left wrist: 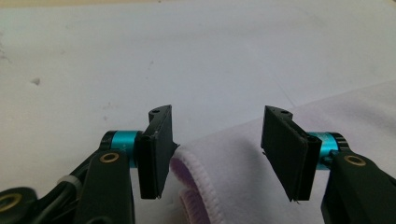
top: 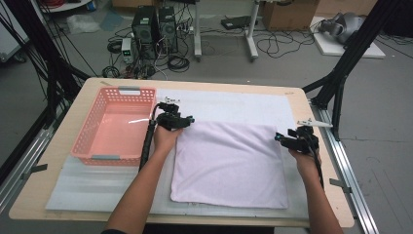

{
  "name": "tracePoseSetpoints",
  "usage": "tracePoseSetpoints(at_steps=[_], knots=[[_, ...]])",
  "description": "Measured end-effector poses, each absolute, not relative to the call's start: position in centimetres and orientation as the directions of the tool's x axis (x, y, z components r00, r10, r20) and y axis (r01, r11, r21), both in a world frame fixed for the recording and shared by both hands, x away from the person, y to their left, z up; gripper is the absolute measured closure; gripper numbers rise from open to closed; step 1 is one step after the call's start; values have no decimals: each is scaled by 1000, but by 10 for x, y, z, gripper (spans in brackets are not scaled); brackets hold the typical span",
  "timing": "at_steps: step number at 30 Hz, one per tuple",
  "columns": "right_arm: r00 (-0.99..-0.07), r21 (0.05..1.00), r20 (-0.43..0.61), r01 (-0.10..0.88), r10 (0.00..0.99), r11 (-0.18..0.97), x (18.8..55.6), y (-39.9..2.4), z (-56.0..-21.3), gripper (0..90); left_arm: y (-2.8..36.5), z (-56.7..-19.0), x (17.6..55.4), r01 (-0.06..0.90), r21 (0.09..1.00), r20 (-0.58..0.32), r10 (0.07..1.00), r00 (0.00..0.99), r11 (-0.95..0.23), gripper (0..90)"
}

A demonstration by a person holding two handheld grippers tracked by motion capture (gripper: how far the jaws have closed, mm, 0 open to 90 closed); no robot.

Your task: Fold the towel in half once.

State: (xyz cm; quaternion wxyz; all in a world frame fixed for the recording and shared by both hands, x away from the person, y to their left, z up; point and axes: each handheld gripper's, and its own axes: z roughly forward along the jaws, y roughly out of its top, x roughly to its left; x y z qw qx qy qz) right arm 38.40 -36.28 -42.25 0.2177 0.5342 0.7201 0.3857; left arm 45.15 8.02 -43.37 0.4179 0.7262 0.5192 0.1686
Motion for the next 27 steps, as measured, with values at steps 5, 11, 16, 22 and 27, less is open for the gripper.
tracePoseSetpoints(at_steps=[5,11,16,22,27], knots=[[-341,751,90,640,936,161,421,-351,-427,428,78,-446,457,637,762,-198,893,404,-119,452],[-372,697,69,682,926,222,437,-341,-441,633,80,-448,456,621,765,-176,871,459,-173,798],[-417,728,21,629,909,272,436,-337,-435,852,81,-436,453,529,838,-150,879,453,-130,847],[-367,855,44,495,929,154,432,-348,-417,854,84,-415,447,343,937,-100,893,438,-63,847],[-324,910,-48,376,945,175,431,-338,-408,848,84,-415,448,311,949,-91,908,408,-45,822]])
